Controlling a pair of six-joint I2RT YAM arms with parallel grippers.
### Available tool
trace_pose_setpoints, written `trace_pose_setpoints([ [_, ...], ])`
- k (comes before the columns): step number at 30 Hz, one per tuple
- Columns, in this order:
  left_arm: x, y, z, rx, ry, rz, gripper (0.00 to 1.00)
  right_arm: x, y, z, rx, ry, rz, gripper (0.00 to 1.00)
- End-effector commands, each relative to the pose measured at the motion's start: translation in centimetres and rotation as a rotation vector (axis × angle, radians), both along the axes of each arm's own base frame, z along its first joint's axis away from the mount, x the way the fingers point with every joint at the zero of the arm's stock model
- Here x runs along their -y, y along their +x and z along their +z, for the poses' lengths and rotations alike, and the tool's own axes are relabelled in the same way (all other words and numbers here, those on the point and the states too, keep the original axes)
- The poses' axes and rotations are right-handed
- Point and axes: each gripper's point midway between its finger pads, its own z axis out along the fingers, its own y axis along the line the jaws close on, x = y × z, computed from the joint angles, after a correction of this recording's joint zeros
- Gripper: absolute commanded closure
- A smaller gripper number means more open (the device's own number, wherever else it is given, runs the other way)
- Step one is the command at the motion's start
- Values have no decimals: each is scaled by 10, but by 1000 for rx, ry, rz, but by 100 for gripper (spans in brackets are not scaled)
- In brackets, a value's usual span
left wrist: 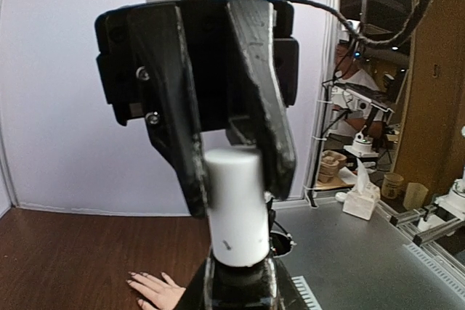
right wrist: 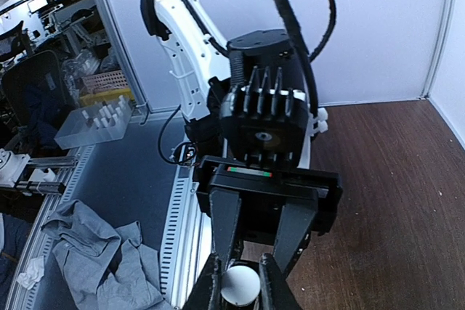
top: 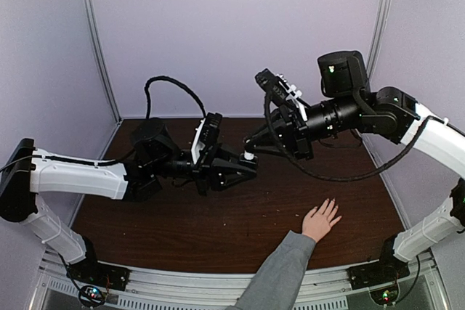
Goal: Paint the nails
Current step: Unscrew the nail polish bottle cap from the nail polish bottle.
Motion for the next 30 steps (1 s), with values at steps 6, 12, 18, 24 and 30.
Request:
trace_pose_setpoints([
  [6, -11, -46, 37, 106, -115, -238, 100, 1, -13, 18, 46, 61, 110, 94],
  [12, -15, -28, 36, 106, -132, -130, 100, 2, -1, 21, 58, 52, 41, 73],
  [18, -21, 9, 36, 141, -115, 147, 100, 8, 11, 33, 45, 81, -61, 49],
  [24, -27, 40, 32, 148, -98, 350, 100, 6, 40, 31, -39, 83, -236, 27],
  [30, -37, 81, 25, 117, -42, 610, 100, 4, 61, 30, -134, 113, -367, 24],
])
